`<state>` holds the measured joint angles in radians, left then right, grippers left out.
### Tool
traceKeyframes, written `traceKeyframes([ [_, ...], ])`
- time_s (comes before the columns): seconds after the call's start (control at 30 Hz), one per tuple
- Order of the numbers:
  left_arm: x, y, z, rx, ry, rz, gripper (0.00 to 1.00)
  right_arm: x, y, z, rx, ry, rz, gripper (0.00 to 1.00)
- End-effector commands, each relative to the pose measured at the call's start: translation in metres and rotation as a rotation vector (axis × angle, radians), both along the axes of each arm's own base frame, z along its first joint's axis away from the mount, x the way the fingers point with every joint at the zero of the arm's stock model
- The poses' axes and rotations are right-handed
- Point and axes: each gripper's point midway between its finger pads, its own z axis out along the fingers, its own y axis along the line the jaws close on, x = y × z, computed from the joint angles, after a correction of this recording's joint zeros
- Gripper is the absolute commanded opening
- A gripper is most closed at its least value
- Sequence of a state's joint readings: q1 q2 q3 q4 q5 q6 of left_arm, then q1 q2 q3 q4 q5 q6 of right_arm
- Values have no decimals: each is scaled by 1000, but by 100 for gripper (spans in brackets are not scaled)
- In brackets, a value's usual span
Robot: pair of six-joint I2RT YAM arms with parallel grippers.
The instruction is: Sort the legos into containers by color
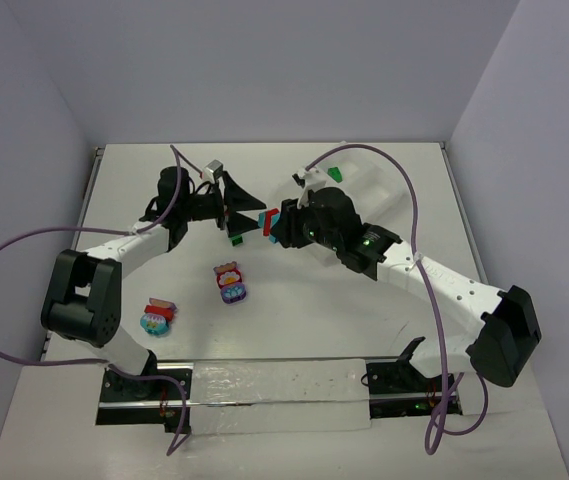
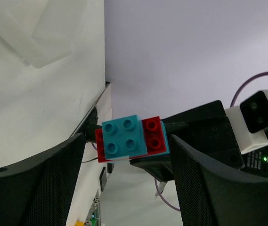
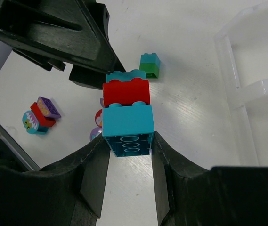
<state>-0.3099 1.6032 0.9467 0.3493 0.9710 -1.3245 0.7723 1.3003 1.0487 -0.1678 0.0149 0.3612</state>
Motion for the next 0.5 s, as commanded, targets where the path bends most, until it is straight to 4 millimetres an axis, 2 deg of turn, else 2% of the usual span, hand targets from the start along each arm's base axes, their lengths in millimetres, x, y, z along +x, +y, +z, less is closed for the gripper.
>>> traceKeyframes([
  [0.0, 13, 1, -4, 91, -31, 57, 78, 10, 4, 44, 71, -99, -14, 0],
  [0.1, 15, 3, -1, 101, -42, 78, 76, 10, 3, 43, 68, -99, -15, 0],
  [0.27, 12, 1, 1, 72, -30, 57, 67, 10, 5, 41, 70, -94, -10, 0],
  [0.47, 11, -1, 1, 70, -31, 43, 68, 11, 6, 43, 73, -97, -7, 0],
])
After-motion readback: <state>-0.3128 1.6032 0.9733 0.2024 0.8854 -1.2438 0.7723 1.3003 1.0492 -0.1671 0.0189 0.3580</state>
